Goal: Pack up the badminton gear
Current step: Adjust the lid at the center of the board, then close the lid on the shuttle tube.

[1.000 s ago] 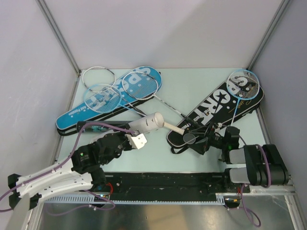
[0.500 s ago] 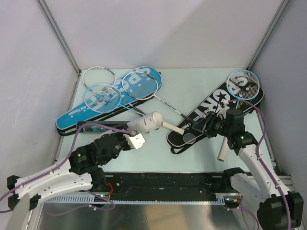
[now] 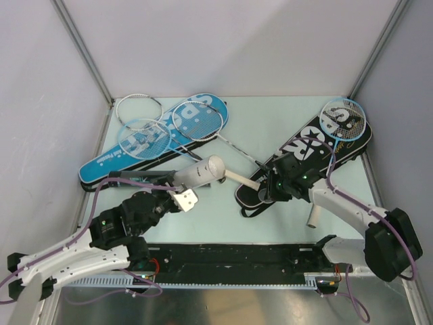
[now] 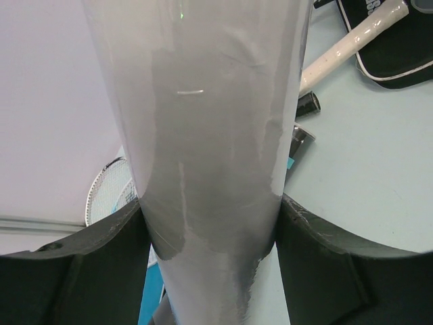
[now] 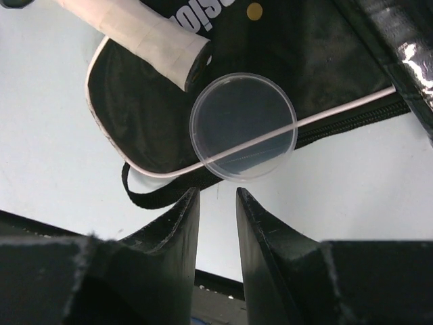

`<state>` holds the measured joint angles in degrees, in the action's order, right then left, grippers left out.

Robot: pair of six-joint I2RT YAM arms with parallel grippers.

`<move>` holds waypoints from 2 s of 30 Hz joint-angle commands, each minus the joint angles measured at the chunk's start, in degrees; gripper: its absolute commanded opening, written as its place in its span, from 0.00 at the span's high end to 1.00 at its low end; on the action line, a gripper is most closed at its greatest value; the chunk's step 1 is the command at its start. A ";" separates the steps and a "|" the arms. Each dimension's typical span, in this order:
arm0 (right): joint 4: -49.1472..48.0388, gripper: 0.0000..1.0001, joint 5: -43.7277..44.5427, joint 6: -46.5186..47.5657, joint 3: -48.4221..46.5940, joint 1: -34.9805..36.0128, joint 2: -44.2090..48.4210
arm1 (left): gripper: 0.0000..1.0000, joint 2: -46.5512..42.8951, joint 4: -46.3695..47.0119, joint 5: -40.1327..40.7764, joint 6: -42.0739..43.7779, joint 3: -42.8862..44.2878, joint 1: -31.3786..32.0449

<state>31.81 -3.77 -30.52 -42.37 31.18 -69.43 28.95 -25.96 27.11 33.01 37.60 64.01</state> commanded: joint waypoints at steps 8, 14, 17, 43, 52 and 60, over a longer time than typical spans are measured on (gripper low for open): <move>-5.25 0.67 5.87 2.55 -4.94 3.73 -6.81 | 0.72 0.41 3.12 -0.44 0.40 1.05 0.33; -7.69 0.67 5.47 2.64 -5.68 5.18 -11.55 | 0.72 0.99 3.13 -0.37 0.39 1.10 0.33; -8.00 0.67 6.96 2.40 -6.02 6.70 -13.34 | 0.72 1.02 3.15 -0.25 0.52 0.94 0.33; -8.48 1.00 -0.85 0.80 -11.14 8.85 13.85 | 0.72 3.64 2.81 -2.02 0.48 1.26 0.33; -28.23 1.00 -16.66 -2.07 -13.21 9.38 18.32 | 0.72 5.12 2.50 -5.49 -0.01 1.79 0.33; -37.33 1.00 -23.31 -6.68 -14.40 11.42 16.00 | 0.72 5.72 2.62 -5.72 0.78 2.39 0.33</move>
<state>2.28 -22.04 -34.24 -54.15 41.21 -52.53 34.59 -26.06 21.98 33.01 37.60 64.01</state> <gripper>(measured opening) 0.009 0.687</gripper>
